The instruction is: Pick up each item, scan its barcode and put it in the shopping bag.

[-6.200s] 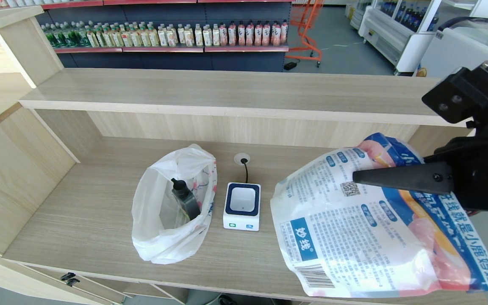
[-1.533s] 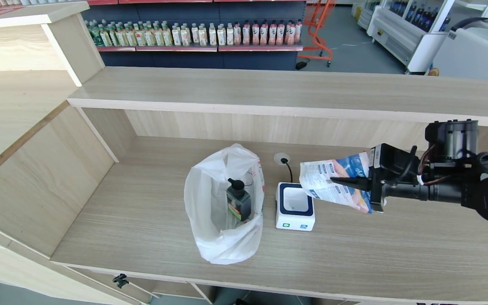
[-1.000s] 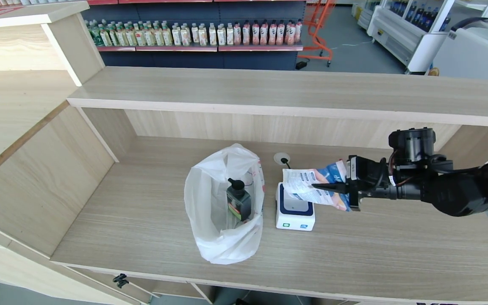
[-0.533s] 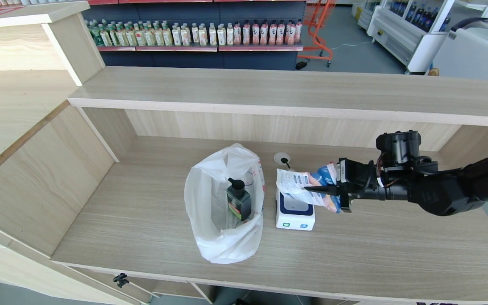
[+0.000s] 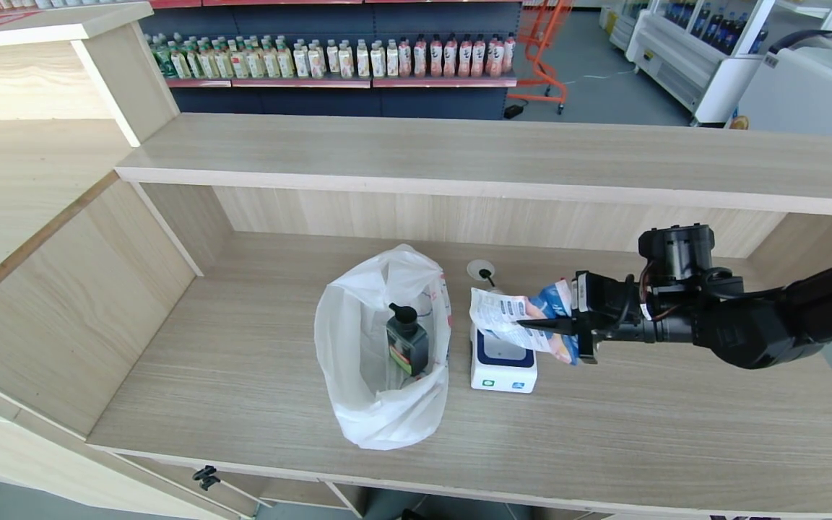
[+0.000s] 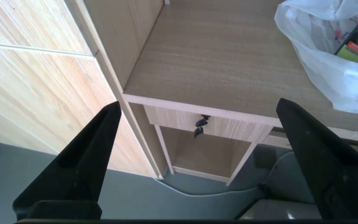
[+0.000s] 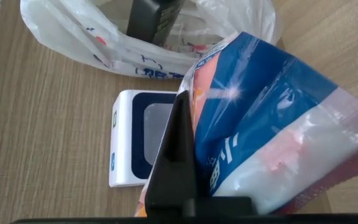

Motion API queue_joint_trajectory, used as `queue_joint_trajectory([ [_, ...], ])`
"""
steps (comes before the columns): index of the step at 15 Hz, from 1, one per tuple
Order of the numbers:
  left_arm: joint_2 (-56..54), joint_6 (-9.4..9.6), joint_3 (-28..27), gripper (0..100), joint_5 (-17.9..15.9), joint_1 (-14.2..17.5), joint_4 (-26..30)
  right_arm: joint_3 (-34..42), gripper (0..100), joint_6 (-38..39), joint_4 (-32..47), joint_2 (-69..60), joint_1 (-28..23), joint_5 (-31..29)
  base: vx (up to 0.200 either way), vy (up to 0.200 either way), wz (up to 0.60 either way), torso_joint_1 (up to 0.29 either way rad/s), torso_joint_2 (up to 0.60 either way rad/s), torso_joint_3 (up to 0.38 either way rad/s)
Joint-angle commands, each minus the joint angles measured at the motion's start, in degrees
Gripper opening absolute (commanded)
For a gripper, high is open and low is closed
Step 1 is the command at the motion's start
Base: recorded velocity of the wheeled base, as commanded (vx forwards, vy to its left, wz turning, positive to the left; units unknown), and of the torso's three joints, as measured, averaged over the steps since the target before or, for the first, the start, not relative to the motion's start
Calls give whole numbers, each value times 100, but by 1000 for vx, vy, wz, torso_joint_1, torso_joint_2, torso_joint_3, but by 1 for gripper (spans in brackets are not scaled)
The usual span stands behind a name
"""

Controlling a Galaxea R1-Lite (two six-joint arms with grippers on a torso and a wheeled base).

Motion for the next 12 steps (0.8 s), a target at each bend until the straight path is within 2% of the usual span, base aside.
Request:
queue_joint_trajectory([
  [1,-2,-1,0,100,1,0,1,-10,0,48,-11,-41,-23,7,0,0,0,0,0,0],
  [6,-2,-1,0,100,1,0,1,-28,0,347,-3,-199,-93,112,0,0,0,0,0,0],
  [7,-2,-1,0,100,1,0,1,43,0,778,-3,-454,-102,200,0,0,0,0,0,0],
  [10,6,-1,0,100,1,0,1,386,0,2958,-11,-1394,-330,227,0,0,0,0,0,0],
  [12,-2,-1,0,100,1,0,1,447,0,4135,-11,-1588,-374,-195,0,0,0,0,0,0],
])
